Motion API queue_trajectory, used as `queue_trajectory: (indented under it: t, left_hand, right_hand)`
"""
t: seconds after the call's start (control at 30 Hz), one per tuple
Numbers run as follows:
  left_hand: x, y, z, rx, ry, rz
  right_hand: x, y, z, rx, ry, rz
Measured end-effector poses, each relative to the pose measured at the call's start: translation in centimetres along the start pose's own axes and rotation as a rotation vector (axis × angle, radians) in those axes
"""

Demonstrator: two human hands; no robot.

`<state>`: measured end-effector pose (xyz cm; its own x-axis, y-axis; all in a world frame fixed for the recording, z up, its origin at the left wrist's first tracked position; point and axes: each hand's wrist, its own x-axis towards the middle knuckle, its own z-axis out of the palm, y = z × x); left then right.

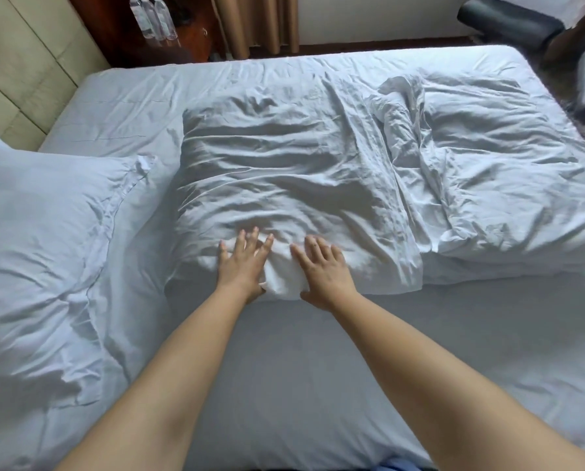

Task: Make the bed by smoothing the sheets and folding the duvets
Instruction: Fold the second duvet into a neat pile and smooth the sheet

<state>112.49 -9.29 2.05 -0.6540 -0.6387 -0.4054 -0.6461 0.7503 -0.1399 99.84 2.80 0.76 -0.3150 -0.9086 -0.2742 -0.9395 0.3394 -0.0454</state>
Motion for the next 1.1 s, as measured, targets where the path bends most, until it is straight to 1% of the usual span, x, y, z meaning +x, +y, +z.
queue_trajectory:
  t: [0.1, 0.13, 0.2, 0.23, 0.27, 0.33, 0.4, 0.43, 0.47, 0.53, 0.6, 0.63, 0.77, 0.8, 0.87, 0.93, 0.97, 1.03, 1.07, 1.1]
  left_hand:
    - [1.1, -1.4, 1.4, 0.064, 0.15, 0.046]
    - [1.3, -2.1, 1.5, 0.088, 0.184, 0.069]
    - [1.7, -3.4, 1.4, 0.09, 0.242, 0.1]
    - [1.8, -3.8, 1.3, 0.066, 0.317, 0.127]
    - [1.9, -4.1, 1.1, 0.039, 0.406, 0.147]
    - [1.8, -4.2, 0.4, 0.02, 0.492, 0.128]
    - [2.0, -4.2, -0.3, -0.108, 0.418, 0.098]
    - [1.9, -4.2, -0.1, -0.157, 0.292, 0.095]
    - [1.7, -4.3, 0.3, -0.168, 0.211, 0.112]
    - [1.3, -4.1, 1.2, -0.102, 0.175, 0.168]
    - [1.3, -3.4, 2.3, -0.046, 0.19, 0.193]
    - [1.6, -3.0, 2.6, -0.016, 0.194, 0.183]
    - [2.9, -1.4, 1.6, 0.027, 0.28, 0.124]
    - [3.3, -1.2, 1.0, 0.025, 0.318, 0.113]
    - [4.1, -1.0, 0.3, 0.024, 0.418, 0.074]
    - [4.6, -1.3, 0.1, 0.004, 0.443, 0.029]
    - [4.8, -1.3, 0.3, -0.006, 0.459, 0.028]
    - [4.5, -1.4, 1.0, -0.02, 0.515, 0.111]
    - [4.0, -1.4, 1.3, -0.042, 0.511, 0.162]
    - [3.6, -1.3, 1.4, -0.056, 0.471, 0.194]
  right_hand:
    - [1.5, -0.2, 0.6, -0.088, -0.024, 0.091]
    - [1.8, 0.0, 0.4, -0.13, 0.022, 0.122]
    - [2.4, 0.9, -0.3, -0.217, 0.22, 0.14]
    - [2.5, 1.4, -0.9, -0.27, 0.356, 0.143]
    - [2.5, 1.8, -2.0, -0.289, 0.448, 0.163]
    - [3.0, 1.9, -4.3, -0.283, 0.593, 0.185]
    - [3.2, 1.4, -5.3, -0.22, 0.677, 0.253]
    - [3.1, 1.1, -4.8, -0.163, 0.69, 0.287]
    - [2.8, 1.0, -3.6, -0.119, 0.681, 0.298]
    - [2.1, 1.0, -0.2, 0.008, 0.576, 0.237]
    - [0.9, 1.2, 2.8, 0.023, 0.333, 0.159]
    - [0.6, 1.2, 3.8, 0.016, 0.284, 0.133]
    - [2.0, 0.5, 5.6, -0.086, 0.406, 0.108]
    - [2.5, 0.3, 5.5, -0.107, 0.434, 0.138]
    - [3.1, 0.7, 4.7, -0.114, 0.45, 0.259]
    - [3.7, 1.3, 3.6, -0.041, 0.405, 0.391]
    - [4.1, 1.7, 3.0, -0.061, 0.464, 0.424]
    - [4.8, 2.4, 1.2, -0.153, 0.623, 0.452]
    - [5.1, 2.8, 0.3, -0.143, 0.649, 0.456]
    - [5.6, 3.2, -0.5, -0.132, 0.698, 0.451]
